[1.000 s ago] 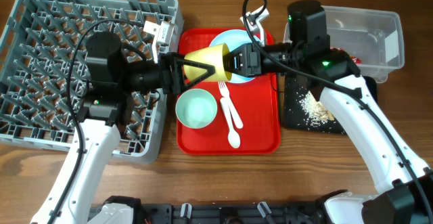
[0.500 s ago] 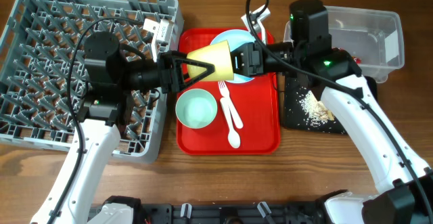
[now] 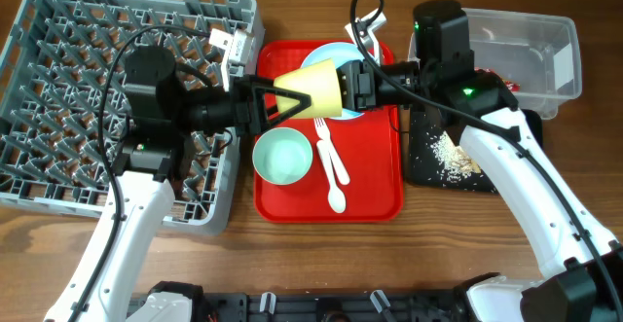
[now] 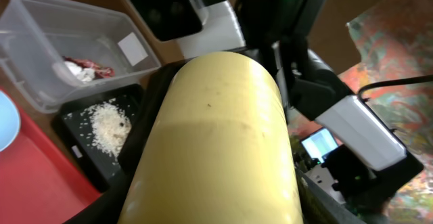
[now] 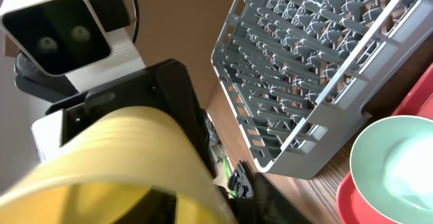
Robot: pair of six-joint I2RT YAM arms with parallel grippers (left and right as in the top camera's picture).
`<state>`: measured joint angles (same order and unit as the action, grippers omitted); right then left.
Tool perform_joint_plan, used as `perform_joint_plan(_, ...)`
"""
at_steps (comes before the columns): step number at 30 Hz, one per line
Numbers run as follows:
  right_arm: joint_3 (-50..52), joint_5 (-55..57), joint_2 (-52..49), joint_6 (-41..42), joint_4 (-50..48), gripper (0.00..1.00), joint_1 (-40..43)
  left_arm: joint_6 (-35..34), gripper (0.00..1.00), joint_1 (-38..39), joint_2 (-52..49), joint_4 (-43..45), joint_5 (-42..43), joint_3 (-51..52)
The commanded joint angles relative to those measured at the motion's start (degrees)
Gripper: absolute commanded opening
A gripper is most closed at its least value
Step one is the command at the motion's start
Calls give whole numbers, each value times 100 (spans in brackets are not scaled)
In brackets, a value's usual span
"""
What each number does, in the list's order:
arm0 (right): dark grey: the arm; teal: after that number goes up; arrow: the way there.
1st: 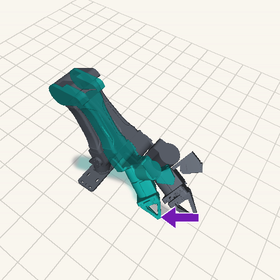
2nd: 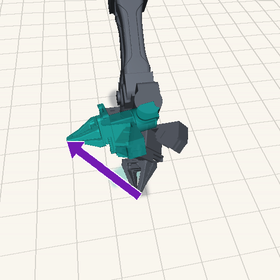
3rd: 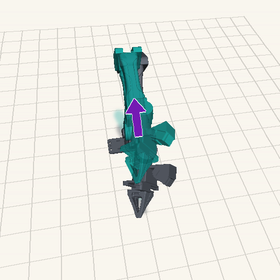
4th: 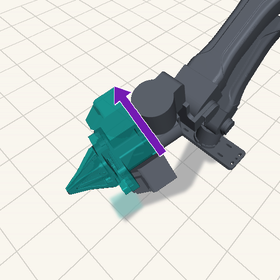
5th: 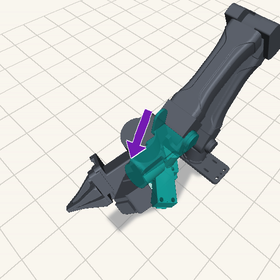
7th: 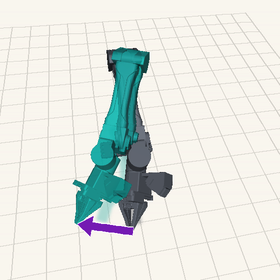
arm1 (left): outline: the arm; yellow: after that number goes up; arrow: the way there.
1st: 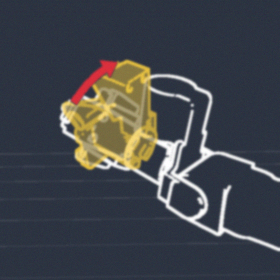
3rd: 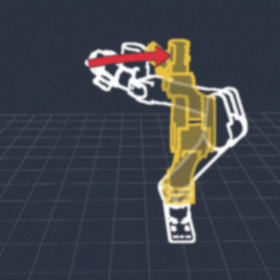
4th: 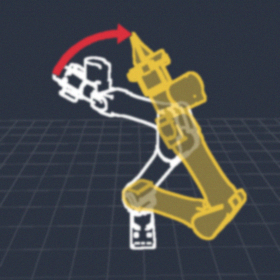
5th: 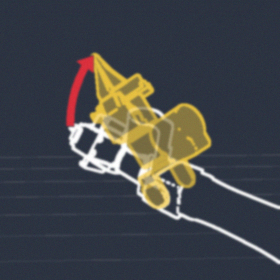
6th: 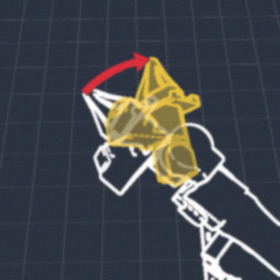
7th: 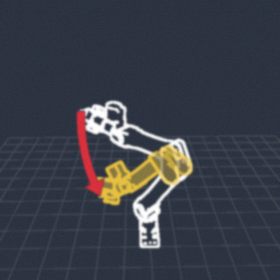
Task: Sort waste into correct bins and load items into the dishwasher rack
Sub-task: 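Lower the yellow cup into the dish rack with the left gripper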
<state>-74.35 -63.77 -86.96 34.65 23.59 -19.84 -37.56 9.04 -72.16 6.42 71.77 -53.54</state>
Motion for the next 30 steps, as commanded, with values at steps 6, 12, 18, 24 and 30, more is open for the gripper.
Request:
perform_joint_plan(6,22,223,-22,-278,306,54,-15,1108,13,-92,37,-739,-852,-81)
perform_joint_plan(12,22,1578,-22,-680,1246,56,-9,1193,4,-525,37,-813,-885,-81)
perform_joint_plan(18,20,2374,4,-927,1663,57,164,2002,4,-931,37,-1934,-1792,-81)
perform_joint_plan(24,13,3598,302,-1379,2483,57,424,2391,4,-1320,219,-3486,-3960,-90)
perform_joint_plan(30,13,4763,804,-1703,3237,59,619,2387,4,-1799,577,-5171,-5862,-468)
